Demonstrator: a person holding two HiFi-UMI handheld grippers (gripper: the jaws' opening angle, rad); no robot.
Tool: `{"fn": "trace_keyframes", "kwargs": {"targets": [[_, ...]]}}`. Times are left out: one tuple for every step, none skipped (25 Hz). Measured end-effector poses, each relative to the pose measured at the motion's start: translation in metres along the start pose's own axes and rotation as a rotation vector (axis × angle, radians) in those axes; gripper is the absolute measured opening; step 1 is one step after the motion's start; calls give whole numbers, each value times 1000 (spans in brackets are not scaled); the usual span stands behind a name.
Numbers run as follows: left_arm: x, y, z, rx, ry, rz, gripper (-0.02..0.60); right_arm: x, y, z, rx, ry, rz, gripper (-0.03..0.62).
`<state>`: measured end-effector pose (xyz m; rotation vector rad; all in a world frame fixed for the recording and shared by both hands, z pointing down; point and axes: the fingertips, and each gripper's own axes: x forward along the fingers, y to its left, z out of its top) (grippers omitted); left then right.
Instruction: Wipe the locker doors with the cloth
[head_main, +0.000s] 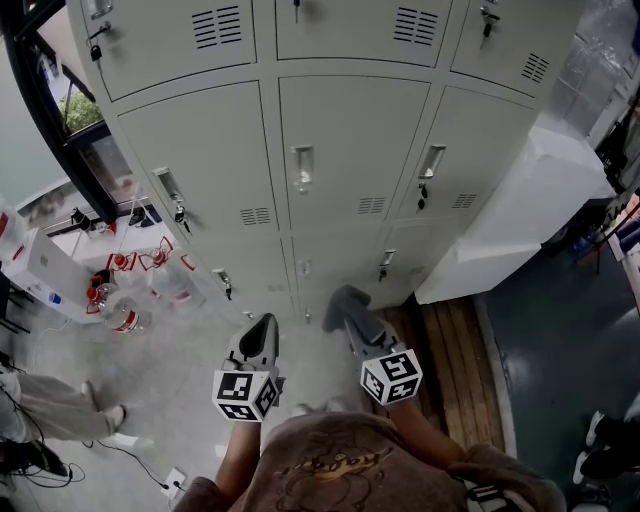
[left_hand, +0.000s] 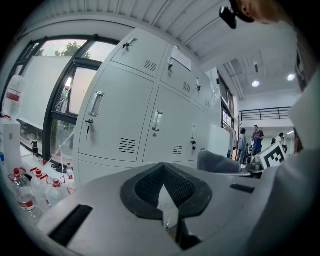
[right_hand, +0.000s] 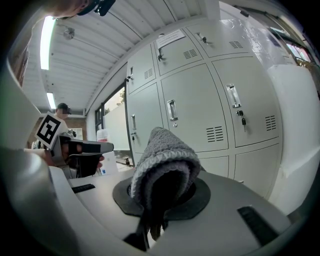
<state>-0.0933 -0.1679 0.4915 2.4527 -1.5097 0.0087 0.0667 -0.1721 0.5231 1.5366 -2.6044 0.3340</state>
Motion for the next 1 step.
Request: {"fn": "trace_keyframes", "kwargs": {"targets": [[0,0,0,0,1,1,2,0,0,0,0,0,1,32]]}}
